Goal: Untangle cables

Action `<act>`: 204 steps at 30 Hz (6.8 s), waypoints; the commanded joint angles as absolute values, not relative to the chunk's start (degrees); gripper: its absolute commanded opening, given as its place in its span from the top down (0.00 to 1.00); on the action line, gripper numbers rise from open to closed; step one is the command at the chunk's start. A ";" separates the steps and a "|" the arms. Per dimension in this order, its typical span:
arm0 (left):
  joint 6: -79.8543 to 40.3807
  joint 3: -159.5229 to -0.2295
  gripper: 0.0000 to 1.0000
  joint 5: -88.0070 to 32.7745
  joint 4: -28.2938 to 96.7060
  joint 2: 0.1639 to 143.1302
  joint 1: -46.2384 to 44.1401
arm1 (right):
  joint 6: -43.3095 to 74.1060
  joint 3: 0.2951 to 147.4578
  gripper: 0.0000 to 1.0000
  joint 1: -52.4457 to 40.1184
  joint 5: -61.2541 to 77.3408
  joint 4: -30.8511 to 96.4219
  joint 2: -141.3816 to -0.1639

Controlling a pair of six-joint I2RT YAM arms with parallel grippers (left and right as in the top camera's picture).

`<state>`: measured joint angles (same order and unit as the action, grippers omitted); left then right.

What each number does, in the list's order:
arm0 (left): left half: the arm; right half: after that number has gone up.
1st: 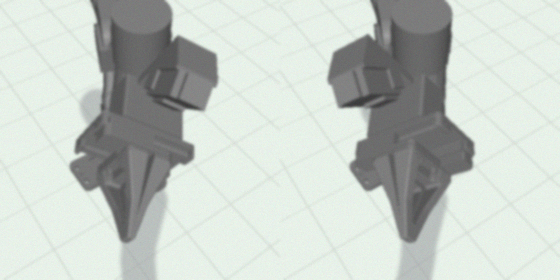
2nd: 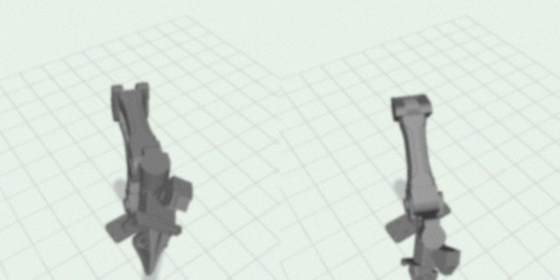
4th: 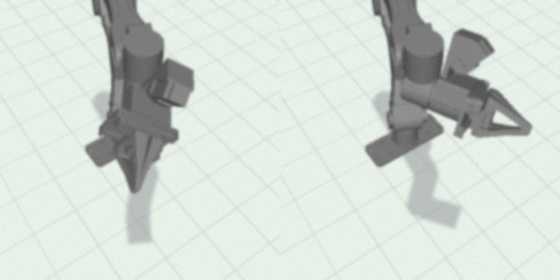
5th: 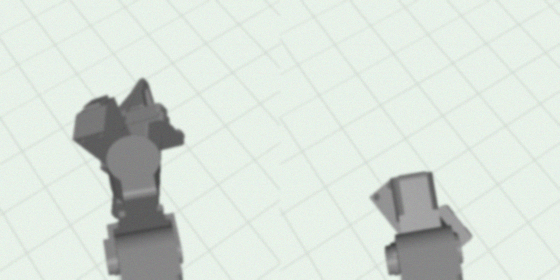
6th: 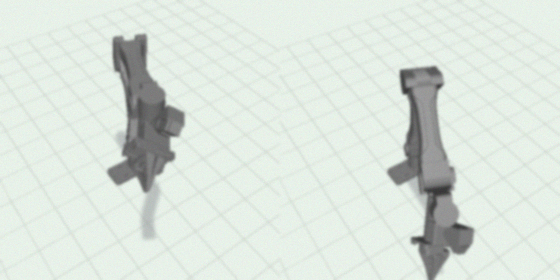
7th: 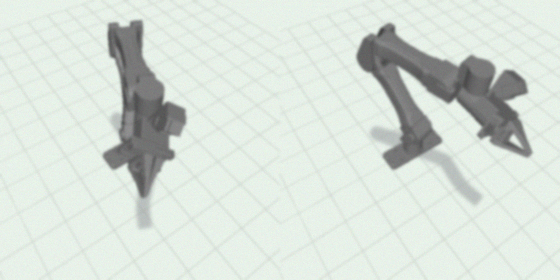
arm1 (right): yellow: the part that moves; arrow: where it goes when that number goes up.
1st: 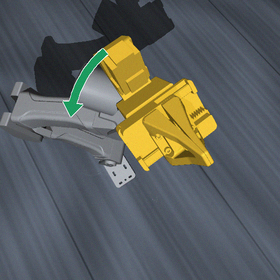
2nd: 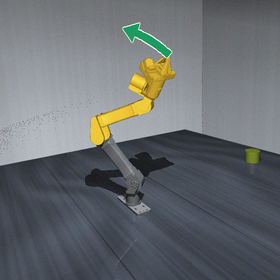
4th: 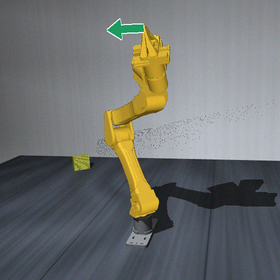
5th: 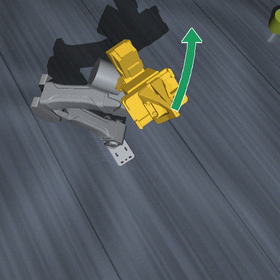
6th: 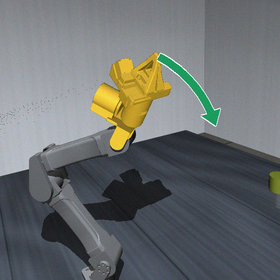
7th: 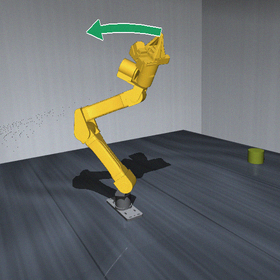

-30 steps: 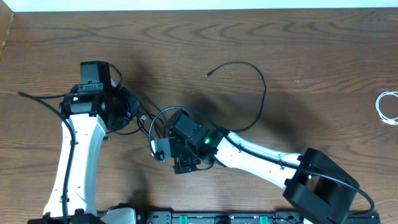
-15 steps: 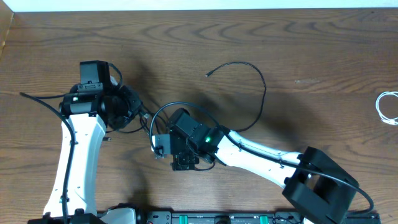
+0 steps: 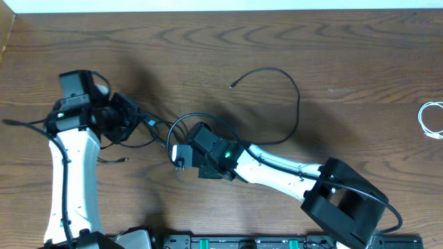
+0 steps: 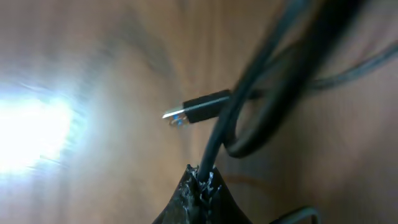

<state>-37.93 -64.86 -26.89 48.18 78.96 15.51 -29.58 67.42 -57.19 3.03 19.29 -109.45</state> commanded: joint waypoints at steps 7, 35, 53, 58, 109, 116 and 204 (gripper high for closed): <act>-36.84 -66.15 0.92 -28.10 50.65 78.22 21.26 | -26.04 67.42 0.99 -50.41 -6.09 24.36 -106.83; -35.57 -66.15 0.93 -28.10 58.28 78.22 33.89 | 4.91 67.37 0.99 -8.82 3.97 34.30 -102.30; -33.21 -65.78 0.92 -28.10 60.42 78.22 37.87 | 14.13 67.29 0.99 -1.65 8.45 35.77 -102.30; -32.95 -64.95 0.63 -28.08 60.14 78.24 34.46 | 11.05 67.29 0.99 -3.11 11.55 35.18 -102.30; -28.97 -66.96 0.92 -5.02 44.84 102.94 -1.69 | 7.20 67.29 0.99 -6.57 11.00 34.59 -102.32; -34.26 -68.20 0.92 -5.34 46.00 83.74 8.47 | 7.18 67.29 0.99 -6.28 10.63 34.94 -102.32; -27.14 -79.53 0.93 -24.62 44.23 71.70 13.45 | 16.67 67.29 0.99 -4.16 -11.14 37.80 -102.32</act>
<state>-24.62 -79.64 -23.92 44.12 75.59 11.57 17.34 67.42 -3.84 -4.49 37.17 -103.00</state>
